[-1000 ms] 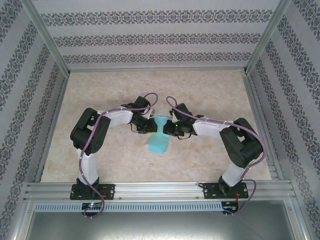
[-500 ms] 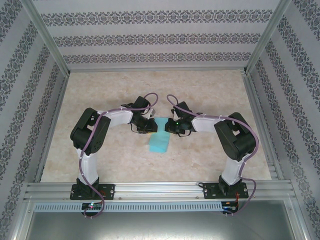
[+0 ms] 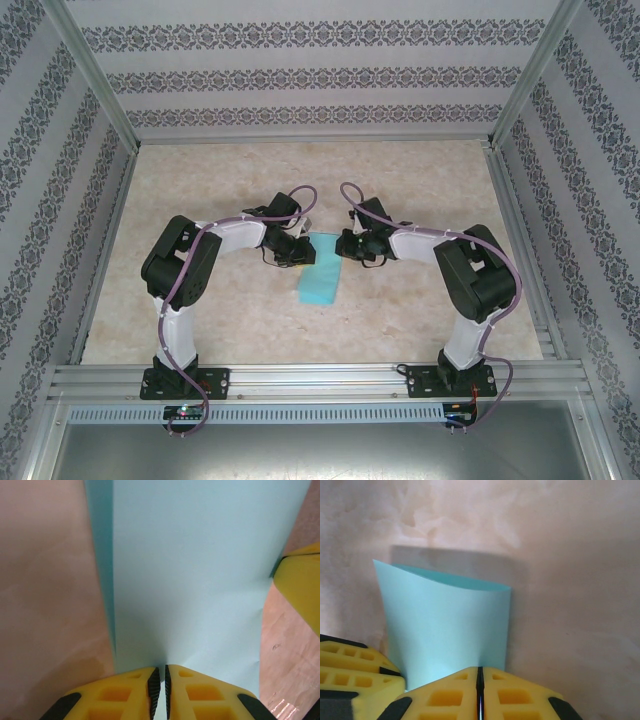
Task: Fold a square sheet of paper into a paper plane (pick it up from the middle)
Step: Hold the square sheet of paper at the center of the table.
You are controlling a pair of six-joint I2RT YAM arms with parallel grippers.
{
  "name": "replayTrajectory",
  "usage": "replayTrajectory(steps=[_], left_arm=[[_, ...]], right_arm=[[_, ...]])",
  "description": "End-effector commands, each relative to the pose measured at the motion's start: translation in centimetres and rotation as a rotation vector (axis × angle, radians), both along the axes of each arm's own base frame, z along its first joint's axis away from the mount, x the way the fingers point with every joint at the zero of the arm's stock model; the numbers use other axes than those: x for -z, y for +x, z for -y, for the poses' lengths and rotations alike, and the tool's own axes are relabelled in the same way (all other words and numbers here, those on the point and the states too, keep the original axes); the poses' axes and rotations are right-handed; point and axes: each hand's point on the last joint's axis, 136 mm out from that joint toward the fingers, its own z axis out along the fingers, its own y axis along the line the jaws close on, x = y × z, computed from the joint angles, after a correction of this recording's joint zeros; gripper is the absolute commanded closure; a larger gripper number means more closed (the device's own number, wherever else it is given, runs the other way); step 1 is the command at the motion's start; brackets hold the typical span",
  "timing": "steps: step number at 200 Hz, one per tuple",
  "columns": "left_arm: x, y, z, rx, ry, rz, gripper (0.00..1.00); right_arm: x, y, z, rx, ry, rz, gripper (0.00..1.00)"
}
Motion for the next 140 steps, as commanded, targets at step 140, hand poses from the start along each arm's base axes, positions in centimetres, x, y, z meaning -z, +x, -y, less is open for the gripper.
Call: replayTrajectory(steps=[140], left_arm=[[9.3, -5.9, -6.3, 0.022, 0.333, -0.180, 0.80]], right_arm=[[2.3, 3.5, 4.0, 0.055, -0.152, 0.042, 0.92]])
